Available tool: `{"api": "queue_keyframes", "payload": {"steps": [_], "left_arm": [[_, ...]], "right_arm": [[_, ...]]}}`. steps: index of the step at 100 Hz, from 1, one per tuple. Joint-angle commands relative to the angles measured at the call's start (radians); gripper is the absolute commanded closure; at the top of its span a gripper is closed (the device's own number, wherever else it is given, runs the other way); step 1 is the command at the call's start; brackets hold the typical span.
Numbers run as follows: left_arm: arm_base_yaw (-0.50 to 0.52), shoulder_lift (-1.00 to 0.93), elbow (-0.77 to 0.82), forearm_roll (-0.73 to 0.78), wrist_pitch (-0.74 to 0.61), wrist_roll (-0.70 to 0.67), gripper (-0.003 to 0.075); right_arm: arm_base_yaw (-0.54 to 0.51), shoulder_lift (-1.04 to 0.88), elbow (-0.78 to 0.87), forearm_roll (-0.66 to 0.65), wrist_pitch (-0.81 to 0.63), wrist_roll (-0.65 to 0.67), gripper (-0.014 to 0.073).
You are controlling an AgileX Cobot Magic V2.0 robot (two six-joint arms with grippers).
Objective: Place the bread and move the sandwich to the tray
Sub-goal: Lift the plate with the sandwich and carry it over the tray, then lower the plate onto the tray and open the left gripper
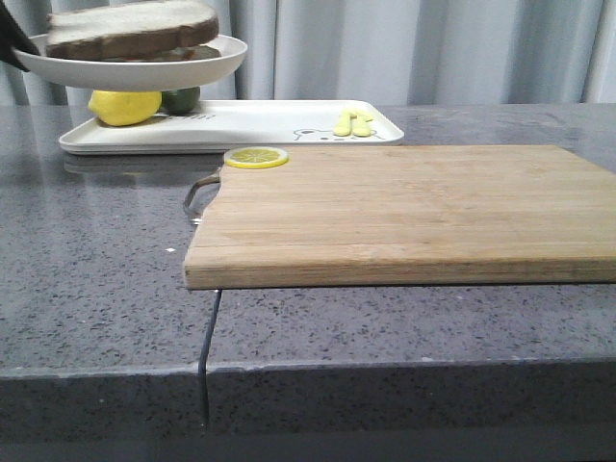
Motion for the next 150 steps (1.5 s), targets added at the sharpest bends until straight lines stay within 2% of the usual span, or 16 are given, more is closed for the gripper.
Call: {"api": "queue_keyframes", "payload": {"steps": [1, 36, 66, 99, 150], "left_arm": [[-0.014, 0.016, -0.104, -0.067, -0.047, -0.001, 0.0739], [-0.083, 0.270, -0.414, -0.069, 0.026, 0.018, 0.0739], [-0.096, 0.419, -0.597, -0.069, 0.039, 0.018, 0.0739], [-0.096, 0.503, -0.663, -0.084, 0.034, 0.018, 0.0740], [-0.097, 0.523, -0.663, -0.094, 0.004, 0.018, 0.0739]], "right_arm": [[-0.007, 0.003, -0.026, -0.013, -0.084, -0.002, 0.0169], [-0.007, 0.003, -0.026, -0.013, -0.082, -0.002, 0.0169], [-0.007, 0.003, -0.026, -0.013, -0.067, -0.002, 0.0169], [-0.007, 0.003, -0.026, -0.013, -0.067, -0.002, 0.0169], [-0.007, 0.003, -0.026, -0.013, -0.064, -0.002, 0.0169]]}}
